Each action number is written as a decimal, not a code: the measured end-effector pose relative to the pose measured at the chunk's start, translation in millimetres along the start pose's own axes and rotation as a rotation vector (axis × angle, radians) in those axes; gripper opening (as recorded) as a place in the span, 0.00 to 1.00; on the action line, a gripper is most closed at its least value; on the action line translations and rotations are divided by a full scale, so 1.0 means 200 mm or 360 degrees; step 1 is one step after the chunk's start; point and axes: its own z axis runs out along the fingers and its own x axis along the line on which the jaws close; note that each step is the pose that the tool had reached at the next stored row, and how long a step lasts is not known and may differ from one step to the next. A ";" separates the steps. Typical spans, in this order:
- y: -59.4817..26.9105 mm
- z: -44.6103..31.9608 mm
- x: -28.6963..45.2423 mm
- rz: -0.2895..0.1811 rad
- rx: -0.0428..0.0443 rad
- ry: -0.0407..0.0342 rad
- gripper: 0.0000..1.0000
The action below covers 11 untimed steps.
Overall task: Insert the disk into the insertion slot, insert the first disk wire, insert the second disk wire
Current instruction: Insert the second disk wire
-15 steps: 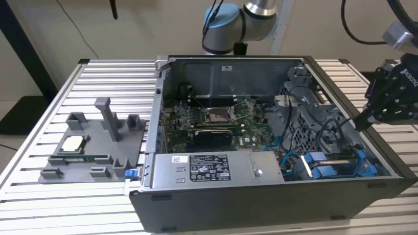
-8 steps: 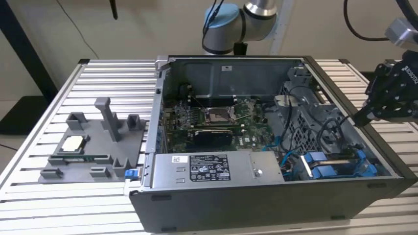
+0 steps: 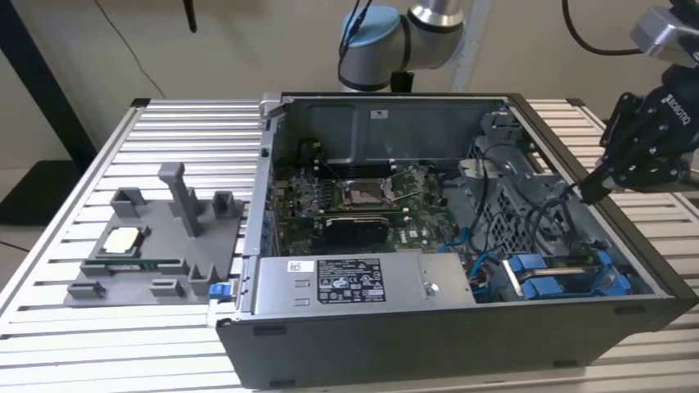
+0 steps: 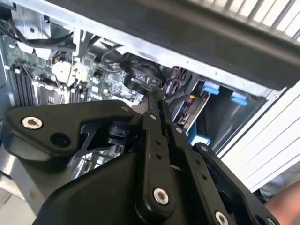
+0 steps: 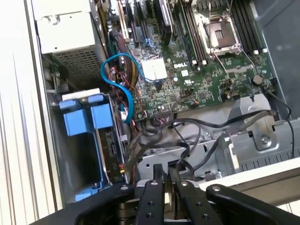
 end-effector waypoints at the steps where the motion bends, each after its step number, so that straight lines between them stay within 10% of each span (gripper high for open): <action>1: 0.020 -0.006 0.004 0.0000 0.0000 0.0000 0.16; 11: 0.199 -0.014 0.062 -0.0007 0.0013 0.0009 0.16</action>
